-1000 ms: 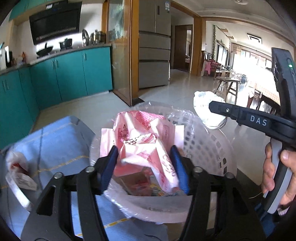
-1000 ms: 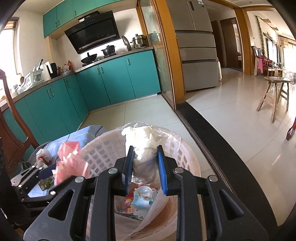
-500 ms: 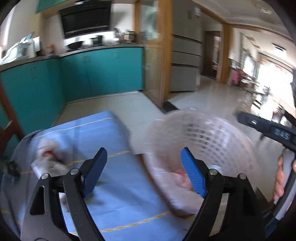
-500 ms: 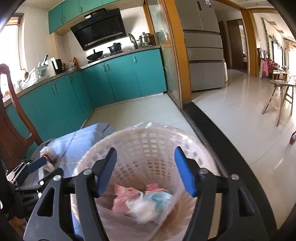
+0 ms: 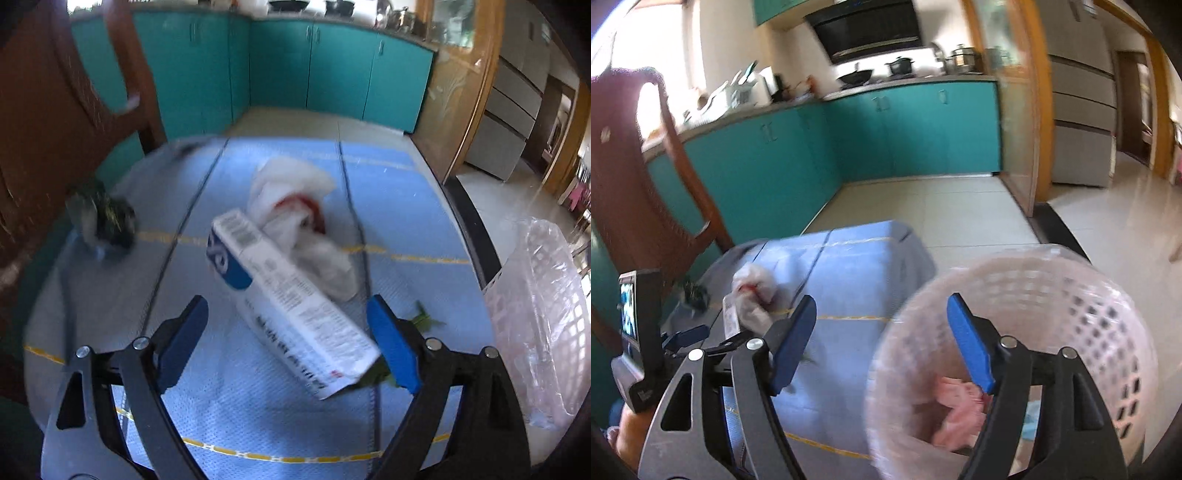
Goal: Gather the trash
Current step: 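Grasp the white medicine box with the left tool while the right tool grasps the green sprig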
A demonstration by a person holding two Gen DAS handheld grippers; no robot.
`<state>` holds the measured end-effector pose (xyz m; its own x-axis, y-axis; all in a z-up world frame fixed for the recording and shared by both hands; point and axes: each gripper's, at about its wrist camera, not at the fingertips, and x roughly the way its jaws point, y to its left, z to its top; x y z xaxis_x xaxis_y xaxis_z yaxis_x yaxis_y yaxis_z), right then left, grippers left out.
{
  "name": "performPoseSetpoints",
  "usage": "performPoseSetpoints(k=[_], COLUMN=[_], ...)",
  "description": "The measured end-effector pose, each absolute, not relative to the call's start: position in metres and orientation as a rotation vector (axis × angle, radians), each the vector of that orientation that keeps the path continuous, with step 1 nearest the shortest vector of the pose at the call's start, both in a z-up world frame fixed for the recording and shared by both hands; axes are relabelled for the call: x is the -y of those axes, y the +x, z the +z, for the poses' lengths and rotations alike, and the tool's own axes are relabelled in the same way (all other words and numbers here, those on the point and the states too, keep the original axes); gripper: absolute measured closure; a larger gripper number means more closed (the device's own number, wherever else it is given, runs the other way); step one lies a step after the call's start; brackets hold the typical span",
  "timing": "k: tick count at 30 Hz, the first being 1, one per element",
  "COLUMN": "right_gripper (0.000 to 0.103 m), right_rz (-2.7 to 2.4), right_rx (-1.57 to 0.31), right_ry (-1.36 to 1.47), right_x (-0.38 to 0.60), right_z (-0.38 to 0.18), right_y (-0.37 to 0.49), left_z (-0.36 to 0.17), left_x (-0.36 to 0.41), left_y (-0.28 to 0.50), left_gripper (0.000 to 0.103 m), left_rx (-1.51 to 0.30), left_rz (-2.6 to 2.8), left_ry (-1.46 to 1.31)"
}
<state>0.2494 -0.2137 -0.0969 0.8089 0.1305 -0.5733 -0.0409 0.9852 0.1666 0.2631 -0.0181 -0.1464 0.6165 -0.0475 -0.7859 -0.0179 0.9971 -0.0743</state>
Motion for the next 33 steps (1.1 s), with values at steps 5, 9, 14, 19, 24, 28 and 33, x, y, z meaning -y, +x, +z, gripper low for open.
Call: performPoseSetpoints(k=[5, 9, 14, 19, 24, 28, 33], right_gripper=[0.031, 0.031, 0.031, 0.031, 0.031, 0.055, 0.089], right_rz=[0.165, 0.239, 0.285, 0.302, 0.277, 0.272, 0.288], right_rx=[-0.687, -0.796, -0.889, -0.928, -0.943, -0.951, -0.950], right_ry=[0.089, 0.029, -0.101, -0.153, -0.140, -0.122, -0.121], right_x=[0.178, 0.150, 0.115, 0.097, 0.094, 0.095, 0.096], right_z=[-0.111, -0.130, -0.155, -0.169, -0.176, -0.178, -0.177], right_y=[0.265, 0.280, 0.287, 0.290, 0.297, 0.300, 0.299], left_z=[-0.153, -0.145, -0.141, -0.135, -0.132, -0.135, -0.139], left_x=[-0.011, -0.026, -0.043, -0.046, -0.039, -0.037, -0.037], left_y=[0.257, 0.250, 0.242, 0.235, 0.231, 0.233, 0.234], left_gripper=[0.053, 0.068, 0.070, 0.070, 0.070, 0.062, 0.040], left_rx=[-0.952, -0.925, -0.922, -0.920, -0.917, -0.928, -0.929], left_rz=[-0.045, -0.055, -0.091, -0.184, -0.235, -0.234, -0.196], left_ry=[-0.154, -0.133, -0.128, -0.104, -0.064, -0.057, -0.042])
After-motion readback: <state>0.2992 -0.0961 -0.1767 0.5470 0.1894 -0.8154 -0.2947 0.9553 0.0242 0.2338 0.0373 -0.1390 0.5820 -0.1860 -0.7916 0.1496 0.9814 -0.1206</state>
